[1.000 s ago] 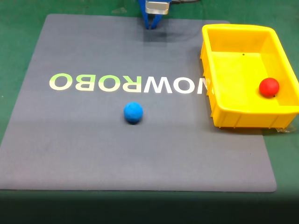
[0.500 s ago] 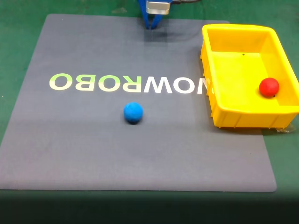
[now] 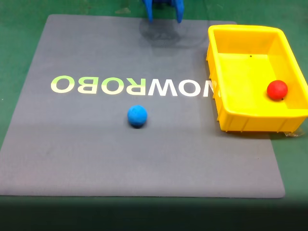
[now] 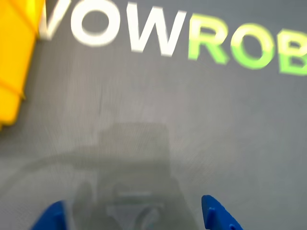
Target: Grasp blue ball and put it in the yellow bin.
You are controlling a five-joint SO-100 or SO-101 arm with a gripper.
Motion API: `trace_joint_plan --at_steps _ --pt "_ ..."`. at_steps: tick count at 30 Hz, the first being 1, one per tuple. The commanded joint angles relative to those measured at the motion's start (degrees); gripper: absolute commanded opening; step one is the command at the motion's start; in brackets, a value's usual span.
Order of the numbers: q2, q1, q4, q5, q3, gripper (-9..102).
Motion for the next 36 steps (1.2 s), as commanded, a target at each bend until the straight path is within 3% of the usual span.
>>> trace_joint_plan --at_steps 1,17,36 --pt "-14.0 1.7 -2.0 0.5 -16.1 37" --pt "-52.9 6.5 -15.6 -2.1 -39.1 39" --pt "-92.5 6.8 -19.2 -0.8 -72.5 38"
